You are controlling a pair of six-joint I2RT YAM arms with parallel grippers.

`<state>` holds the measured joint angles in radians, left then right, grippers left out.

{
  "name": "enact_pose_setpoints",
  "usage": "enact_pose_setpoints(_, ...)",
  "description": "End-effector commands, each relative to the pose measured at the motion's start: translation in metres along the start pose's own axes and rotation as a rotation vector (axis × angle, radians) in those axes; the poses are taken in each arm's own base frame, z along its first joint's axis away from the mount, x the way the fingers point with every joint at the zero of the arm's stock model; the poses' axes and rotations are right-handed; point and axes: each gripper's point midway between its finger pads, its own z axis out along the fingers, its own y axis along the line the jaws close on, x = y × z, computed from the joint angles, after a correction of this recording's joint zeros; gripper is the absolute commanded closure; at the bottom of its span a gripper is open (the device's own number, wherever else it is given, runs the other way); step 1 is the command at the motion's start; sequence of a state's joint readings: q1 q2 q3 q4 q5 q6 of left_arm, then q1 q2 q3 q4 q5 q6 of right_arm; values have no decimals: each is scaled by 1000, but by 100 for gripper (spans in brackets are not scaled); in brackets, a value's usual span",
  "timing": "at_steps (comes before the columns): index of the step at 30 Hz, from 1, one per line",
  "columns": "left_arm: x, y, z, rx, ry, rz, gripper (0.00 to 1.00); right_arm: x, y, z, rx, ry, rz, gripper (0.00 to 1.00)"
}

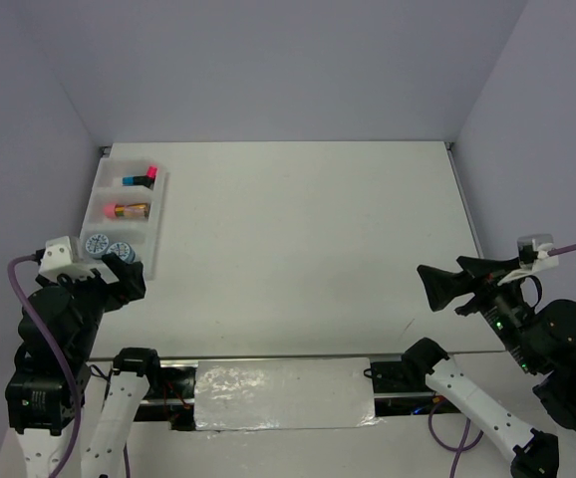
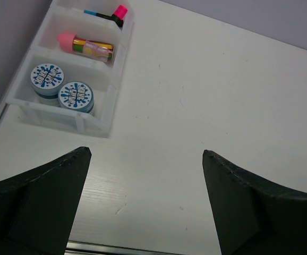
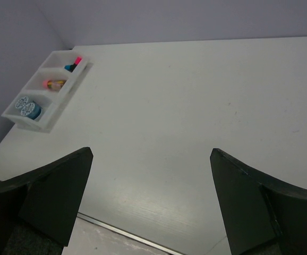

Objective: Sort the stationery into containers
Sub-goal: Reset both arms

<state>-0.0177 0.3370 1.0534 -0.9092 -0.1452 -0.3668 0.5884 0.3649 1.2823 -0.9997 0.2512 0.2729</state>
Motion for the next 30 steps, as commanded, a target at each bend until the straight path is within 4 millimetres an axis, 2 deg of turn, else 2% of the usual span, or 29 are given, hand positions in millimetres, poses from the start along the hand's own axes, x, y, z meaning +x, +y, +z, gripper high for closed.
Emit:
enact_pose_setpoints(1,-8,-3,3,14,-42,4,1,-12,2,5,2,-52,24,0)
enact_pose_setpoints(17,-6,-1,16,-12,-27,-12,1,0,1,17,15,-45,38,0)
enact_pose_setpoints(30,-5,-1,19,-10,-25,-14,1,-4,0,16,20,-55,48,0)
